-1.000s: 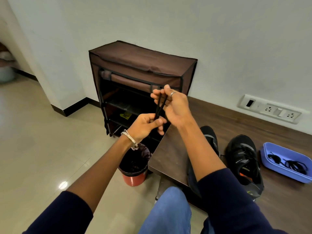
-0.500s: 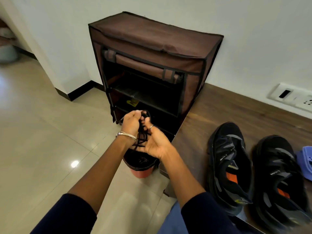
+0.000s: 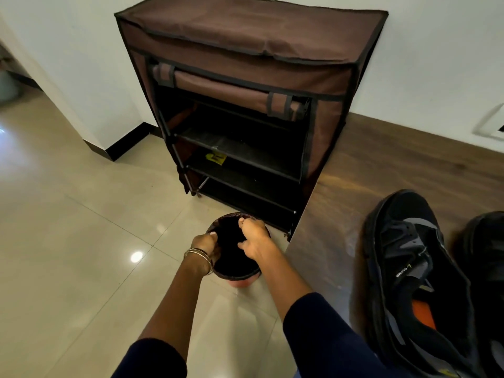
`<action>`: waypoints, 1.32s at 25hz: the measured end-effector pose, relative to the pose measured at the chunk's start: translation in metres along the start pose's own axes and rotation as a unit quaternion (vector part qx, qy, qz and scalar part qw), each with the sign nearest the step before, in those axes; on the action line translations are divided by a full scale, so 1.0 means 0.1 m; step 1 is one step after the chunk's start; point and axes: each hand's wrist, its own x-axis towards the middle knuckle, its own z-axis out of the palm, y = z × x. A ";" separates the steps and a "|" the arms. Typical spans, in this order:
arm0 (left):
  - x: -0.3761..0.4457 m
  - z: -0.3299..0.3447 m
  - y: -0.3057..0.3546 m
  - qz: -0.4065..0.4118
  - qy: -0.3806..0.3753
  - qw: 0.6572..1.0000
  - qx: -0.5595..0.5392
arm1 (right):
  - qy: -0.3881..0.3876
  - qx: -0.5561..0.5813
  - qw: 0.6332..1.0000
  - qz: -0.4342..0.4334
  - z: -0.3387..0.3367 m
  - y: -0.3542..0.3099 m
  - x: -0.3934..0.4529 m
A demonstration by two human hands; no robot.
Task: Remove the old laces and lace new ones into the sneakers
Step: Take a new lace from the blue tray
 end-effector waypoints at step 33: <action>-2.86 4.42 -0.86 0.576 -0.234 0.603 0.500 | 0.406 -0.555 0.693 -0.216 -5.56 -1.35 -1.42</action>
